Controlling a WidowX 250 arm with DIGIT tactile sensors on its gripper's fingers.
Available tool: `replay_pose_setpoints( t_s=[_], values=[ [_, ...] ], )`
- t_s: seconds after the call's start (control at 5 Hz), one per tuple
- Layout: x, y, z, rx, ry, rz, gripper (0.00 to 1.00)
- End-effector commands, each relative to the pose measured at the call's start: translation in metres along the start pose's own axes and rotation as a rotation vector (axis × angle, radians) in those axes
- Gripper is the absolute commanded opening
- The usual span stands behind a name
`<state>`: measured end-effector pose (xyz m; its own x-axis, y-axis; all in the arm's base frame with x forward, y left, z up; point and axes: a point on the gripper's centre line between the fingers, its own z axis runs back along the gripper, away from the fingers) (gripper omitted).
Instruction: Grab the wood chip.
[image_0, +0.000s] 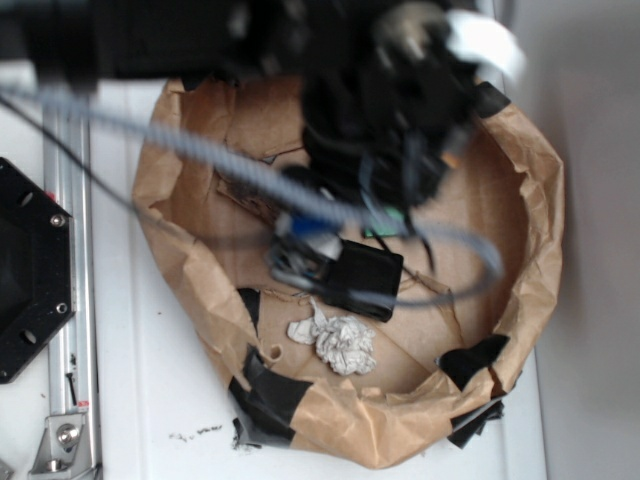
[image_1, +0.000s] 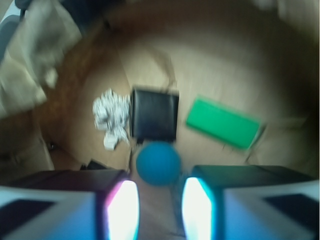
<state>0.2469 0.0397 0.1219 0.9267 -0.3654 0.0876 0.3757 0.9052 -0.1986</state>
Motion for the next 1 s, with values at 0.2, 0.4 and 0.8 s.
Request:
replay_pose_setpoints(
  t_s=[0.2,0.4,0.8],
  values=[
    [-0.042,0.014,-0.053,0.161,0.093,-0.065,1.00],
    [-0.049,0.019,-0.080,0.169,0.142,-0.077,1.00],
    [-0.054,0.024,-0.107,0.149,0.189,-0.045,1.00]
  ],
)
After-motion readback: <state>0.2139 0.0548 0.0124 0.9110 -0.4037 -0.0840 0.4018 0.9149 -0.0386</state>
